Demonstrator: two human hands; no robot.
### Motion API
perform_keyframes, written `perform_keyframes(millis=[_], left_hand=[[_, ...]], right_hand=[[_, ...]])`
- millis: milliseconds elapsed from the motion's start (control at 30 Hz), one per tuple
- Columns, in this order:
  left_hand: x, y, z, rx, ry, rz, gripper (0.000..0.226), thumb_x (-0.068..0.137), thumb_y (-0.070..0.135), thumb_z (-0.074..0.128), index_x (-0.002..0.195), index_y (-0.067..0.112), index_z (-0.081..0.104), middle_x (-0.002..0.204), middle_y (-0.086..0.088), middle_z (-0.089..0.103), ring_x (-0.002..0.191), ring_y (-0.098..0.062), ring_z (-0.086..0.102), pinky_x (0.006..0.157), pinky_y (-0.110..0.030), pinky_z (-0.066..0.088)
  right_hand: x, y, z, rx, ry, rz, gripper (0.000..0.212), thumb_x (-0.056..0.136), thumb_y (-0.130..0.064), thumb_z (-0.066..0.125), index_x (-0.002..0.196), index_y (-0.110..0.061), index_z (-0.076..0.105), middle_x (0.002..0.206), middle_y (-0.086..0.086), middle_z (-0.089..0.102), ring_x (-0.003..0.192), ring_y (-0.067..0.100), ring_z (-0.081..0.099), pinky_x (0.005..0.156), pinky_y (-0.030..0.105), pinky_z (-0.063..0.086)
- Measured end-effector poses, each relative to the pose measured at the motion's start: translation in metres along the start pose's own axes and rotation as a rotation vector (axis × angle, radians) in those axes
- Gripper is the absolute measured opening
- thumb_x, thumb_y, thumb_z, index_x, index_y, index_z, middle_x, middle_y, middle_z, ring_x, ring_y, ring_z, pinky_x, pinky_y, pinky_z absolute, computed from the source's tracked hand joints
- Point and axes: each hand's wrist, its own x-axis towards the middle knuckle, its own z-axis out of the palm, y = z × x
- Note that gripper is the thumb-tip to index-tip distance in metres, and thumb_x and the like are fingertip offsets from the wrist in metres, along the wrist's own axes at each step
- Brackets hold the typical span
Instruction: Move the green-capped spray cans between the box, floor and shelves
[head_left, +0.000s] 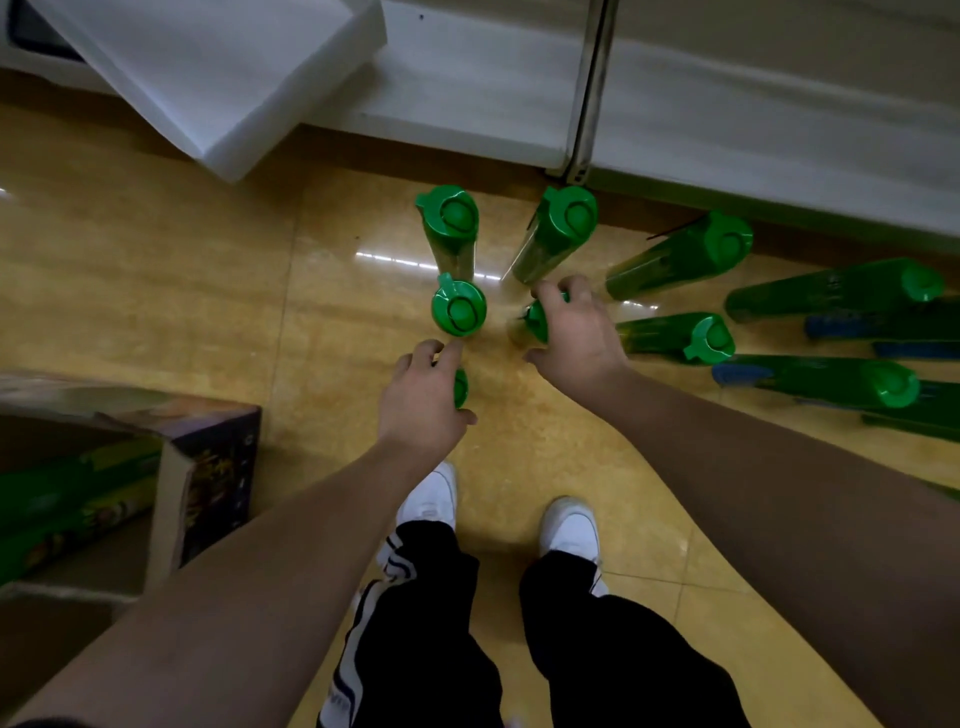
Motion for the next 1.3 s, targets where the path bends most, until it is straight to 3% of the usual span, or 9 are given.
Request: perform_keyframes(millis=[167, 400, 567, 800, 900, 1300], left_hand=[[0.003, -0.002, 0.009, 0.003, 0.104, 0.04, 0.06, 0.075, 0.018, 0.077, 0.131, 0.018, 0.056, 0.128, -0.007, 0.057, 0.114, -0.032, 0.053, 0.082, -0.041, 0.05], [-0.004, -0.004, 0.0, 0.012, 0.079, 0.044, 0.056, 0.078, 0.018, 0.074, 0.131, 0.017, 0.056, 0.128, -0.007, 0.056, 0.113, -0.031, 0.052, 0.081, -0.041, 0.05], [-0.037, -0.004, -0.029, 0.016, 0.078, 0.036, 0.056, 0.078, 0.017, 0.074, 0.131, 0.018, 0.056, 0.127, -0.006, 0.057, 0.112, -0.031, 0.053, 0.077, -0.04, 0.05], [-0.125, 0.01, -0.126, -0.03, 0.158, -0.023, 0.055, 0.079, 0.02, 0.073, 0.131, 0.021, 0.055, 0.126, -0.003, 0.057, 0.112, -0.029, 0.053, 0.079, -0.038, 0.048], [-0.17, 0.018, -0.181, -0.068, 0.25, -0.05, 0.054, 0.077, 0.018, 0.074, 0.128, 0.019, 0.057, 0.121, -0.006, 0.059, 0.108, -0.03, 0.055, 0.079, -0.039, 0.051], [-0.408, 0.015, -0.392, -0.133, 0.608, -0.297, 0.064, 0.071, 0.033, 0.088, 0.125, 0.028, 0.054, 0.118, 0.002, 0.057, 0.107, -0.025, 0.059, 0.09, -0.042, 0.052]], right_hand=[[0.01, 0.001, 0.015, -0.018, 0.122, -0.015, 0.059, 0.08, -0.013, 0.08, 0.129, -0.019, 0.048, 0.126, 0.013, 0.045, 0.109, 0.03, 0.053, 0.089, 0.039, 0.053], [-0.005, 0.003, 0.017, 0.008, 0.162, -0.052, 0.052, 0.078, -0.015, 0.078, 0.123, -0.015, 0.052, 0.118, 0.013, 0.047, 0.104, 0.031, 0.053, 0.082, 0.041, 0.054], [-0.037, -0.011, -0.015, 0.004, 0.085, -0.043, 0.05, 0.077, -0.01, 0.075, 0.121, -0.015, 0.052, 0.119, 0.011, 0.045, 0.106, 0.029, 0.051, 0.082, 0.039, 0.052], [-0.103, -0.069, -0.121, -0.059, -0.03, -0.164, 0.063, 0.078, -0.013, 0.077, 0.133, -0.021, 0.049, 0.126, 0.01, 0.046, 0.112, 0.03, 0.051, 0.086, 0.04, 0.052], [-0.132, -0.109, -0.18, -0.078, -0.009, -0.247, 0.06, 0.077, -0.015, 0.079, 0.129, -0.02, 0.051, 0.119, 0.01, 0.046, 0.099, 0.027, 0.051, 0.076, 0.037, 0.048], [-0.286, -0.29, -0.394, -0.107, 0.128, -0.642, 0.055, 0.069, -0.025, 0.082, 0.116, -0.023, 0.052, 0.106, 0.006, 0.045, 0.095, 0.027, 0.051, 0.076, 0.035, 0.046]])
